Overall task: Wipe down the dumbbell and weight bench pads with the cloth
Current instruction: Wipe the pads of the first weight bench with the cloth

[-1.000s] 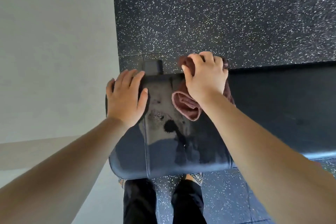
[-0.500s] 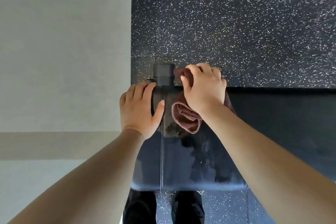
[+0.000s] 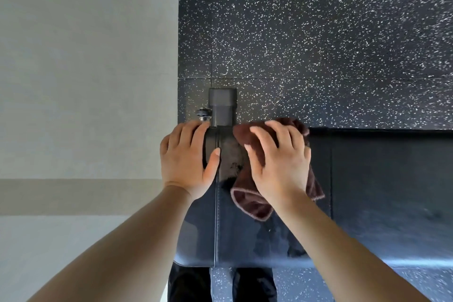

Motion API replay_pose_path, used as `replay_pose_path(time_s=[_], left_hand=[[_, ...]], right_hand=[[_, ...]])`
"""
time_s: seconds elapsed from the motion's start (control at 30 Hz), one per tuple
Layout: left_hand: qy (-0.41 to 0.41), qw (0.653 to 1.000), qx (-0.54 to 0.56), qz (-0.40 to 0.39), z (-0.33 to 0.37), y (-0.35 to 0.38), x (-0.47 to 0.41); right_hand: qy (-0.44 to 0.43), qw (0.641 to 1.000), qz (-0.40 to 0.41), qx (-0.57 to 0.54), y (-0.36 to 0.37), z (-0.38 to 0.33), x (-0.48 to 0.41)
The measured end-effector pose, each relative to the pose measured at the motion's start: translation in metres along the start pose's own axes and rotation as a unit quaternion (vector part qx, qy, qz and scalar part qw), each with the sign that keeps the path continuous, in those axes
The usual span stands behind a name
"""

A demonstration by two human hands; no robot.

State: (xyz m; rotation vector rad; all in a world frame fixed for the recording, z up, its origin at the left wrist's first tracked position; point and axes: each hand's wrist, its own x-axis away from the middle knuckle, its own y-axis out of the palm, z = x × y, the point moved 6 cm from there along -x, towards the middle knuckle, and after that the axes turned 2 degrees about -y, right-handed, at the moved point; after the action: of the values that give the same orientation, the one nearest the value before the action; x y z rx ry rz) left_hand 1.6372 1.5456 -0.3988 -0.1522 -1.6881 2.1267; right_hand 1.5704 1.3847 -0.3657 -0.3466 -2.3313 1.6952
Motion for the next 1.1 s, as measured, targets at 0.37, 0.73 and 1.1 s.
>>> replay_pose_path(time_s=[0.37, 0.73, 1.1], left_hand=[[0.006, 1.000, 0.017, 0.012, 0.001, -0.002, 0.003], [0.089, 0.990, 0.091, -0.059, -0.017, -0.007, 0.009], [0.106, 0.970, 0.160, -0.148, -0.090, -0.018, 0.041]], right_hand=[[0.001, 0.999, 0.045, -0.010, 0.004, -0.007, 0.022], [0.056, 0.994, 0.082, -0.044, 0.010, -0.029, 0.038], [0.057, 0.998, 0.028, -0.005, 0.030, -0.093, -0.016]])
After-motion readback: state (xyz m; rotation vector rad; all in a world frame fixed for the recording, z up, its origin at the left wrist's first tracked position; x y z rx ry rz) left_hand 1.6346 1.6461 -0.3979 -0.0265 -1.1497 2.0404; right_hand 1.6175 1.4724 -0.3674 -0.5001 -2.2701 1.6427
